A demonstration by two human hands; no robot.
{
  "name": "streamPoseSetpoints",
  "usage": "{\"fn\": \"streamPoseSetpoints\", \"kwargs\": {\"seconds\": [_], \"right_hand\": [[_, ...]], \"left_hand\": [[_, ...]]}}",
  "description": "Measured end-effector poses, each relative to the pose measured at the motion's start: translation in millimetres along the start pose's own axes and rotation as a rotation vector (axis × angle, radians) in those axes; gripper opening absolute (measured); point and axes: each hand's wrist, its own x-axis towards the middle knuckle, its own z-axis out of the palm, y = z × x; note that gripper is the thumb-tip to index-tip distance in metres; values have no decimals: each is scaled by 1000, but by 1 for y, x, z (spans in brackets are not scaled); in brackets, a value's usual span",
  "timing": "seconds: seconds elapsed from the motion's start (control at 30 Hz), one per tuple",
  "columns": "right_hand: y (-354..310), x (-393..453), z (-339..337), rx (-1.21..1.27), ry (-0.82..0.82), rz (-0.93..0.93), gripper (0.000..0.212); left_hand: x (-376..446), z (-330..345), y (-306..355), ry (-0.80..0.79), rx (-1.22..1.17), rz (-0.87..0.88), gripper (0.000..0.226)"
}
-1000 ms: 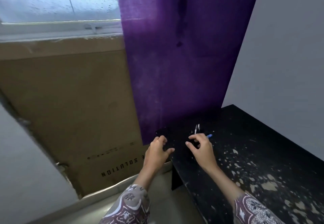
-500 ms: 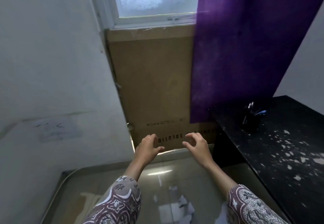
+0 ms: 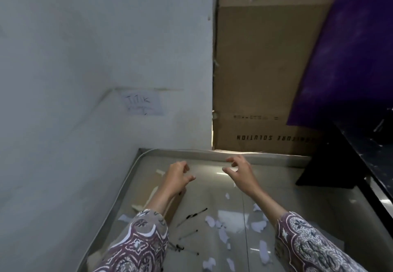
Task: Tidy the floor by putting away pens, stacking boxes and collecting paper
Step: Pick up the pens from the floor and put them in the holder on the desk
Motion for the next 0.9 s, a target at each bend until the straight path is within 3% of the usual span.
{"fn": "streamPoseSetpoints", "kwargs": {"seconds": [0.2,0.4,0.67,0.9], "right_hand": [[0,-12,61,-83,-180,3,26],[43,-16,145,-120,-365,-13,25],[169,0,281,-189,-575,-61,26],[310,41,406,-281,-685,-231,25]], "left_hand": [[-35,5,-63,12,-71,-148,23],[-45,56,-150,-43,-121,-339,21],[-25,171,-295,-32,-130,-500,19],[11,306,-426,-43,-103,-508,19]]}}
